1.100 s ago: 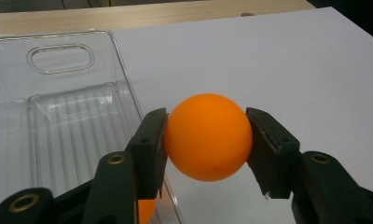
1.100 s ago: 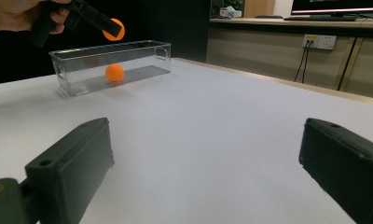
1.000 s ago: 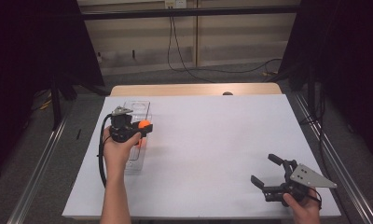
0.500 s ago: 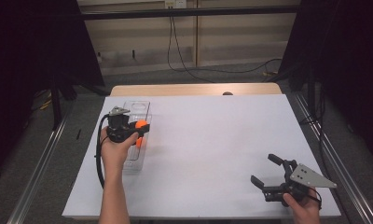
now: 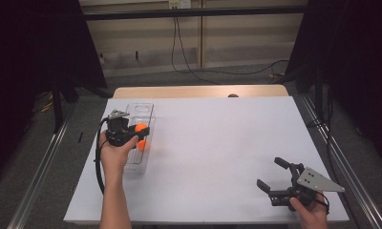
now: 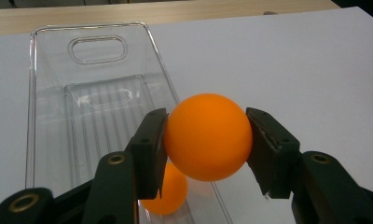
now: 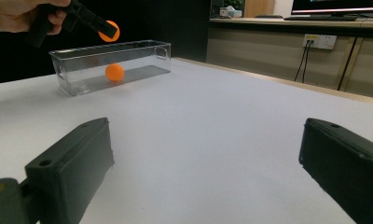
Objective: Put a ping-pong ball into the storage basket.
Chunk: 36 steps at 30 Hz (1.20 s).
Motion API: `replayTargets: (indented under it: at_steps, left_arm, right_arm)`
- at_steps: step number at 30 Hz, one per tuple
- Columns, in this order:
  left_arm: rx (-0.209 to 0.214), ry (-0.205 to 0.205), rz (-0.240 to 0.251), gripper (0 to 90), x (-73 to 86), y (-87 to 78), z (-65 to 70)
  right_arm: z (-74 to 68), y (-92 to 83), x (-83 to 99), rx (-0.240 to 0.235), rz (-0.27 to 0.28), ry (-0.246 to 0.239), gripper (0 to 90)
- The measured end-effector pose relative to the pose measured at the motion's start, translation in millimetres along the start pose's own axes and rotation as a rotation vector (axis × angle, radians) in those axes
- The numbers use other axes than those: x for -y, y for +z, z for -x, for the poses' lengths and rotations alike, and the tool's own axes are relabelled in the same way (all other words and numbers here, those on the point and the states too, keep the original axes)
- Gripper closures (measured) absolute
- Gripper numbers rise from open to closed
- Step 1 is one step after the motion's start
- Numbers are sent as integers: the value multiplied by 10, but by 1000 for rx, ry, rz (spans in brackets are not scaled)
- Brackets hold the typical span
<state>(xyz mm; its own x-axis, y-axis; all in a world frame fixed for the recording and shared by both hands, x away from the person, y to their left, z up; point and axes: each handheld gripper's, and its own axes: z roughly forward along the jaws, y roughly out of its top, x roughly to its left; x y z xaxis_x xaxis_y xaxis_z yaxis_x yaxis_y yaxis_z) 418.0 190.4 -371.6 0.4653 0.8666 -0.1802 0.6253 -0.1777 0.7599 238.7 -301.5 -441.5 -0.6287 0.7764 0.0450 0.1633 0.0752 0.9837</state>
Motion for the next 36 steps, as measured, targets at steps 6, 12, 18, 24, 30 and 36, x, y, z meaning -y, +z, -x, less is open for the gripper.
replayTargets:
  at_steps: [6, 12, 18, 24, 30, 36]
  left_arm:
    - [-15, -7, 0, 509, 25, 8, -33]
    - [-34, -5, -6, 509, 36, 9, -53]
    - [-38, -14, -7, 509, 56, 15, -83]
    - [-50, -7, -10, 509, 62, 9, -94]
    - [-64, -20, -12, 509, 80, 9, -118]
    - [-73, -20, -21, 509, 99, 10, -144]
  right_arm:
    - [1, -2, -1, -1, 0, 1, 22]
    - [0, -3, -2, -1, 0, 2, 22]
    - [0, -1, -1, -1, 0, 1, 22]
    - [-1, 0, -2, -1, 1, 3, 23]
    - [-2, 0, -1, -3, 1, 2, 22]
    - [-4, 1, -2, -3, 1, 4, 23]
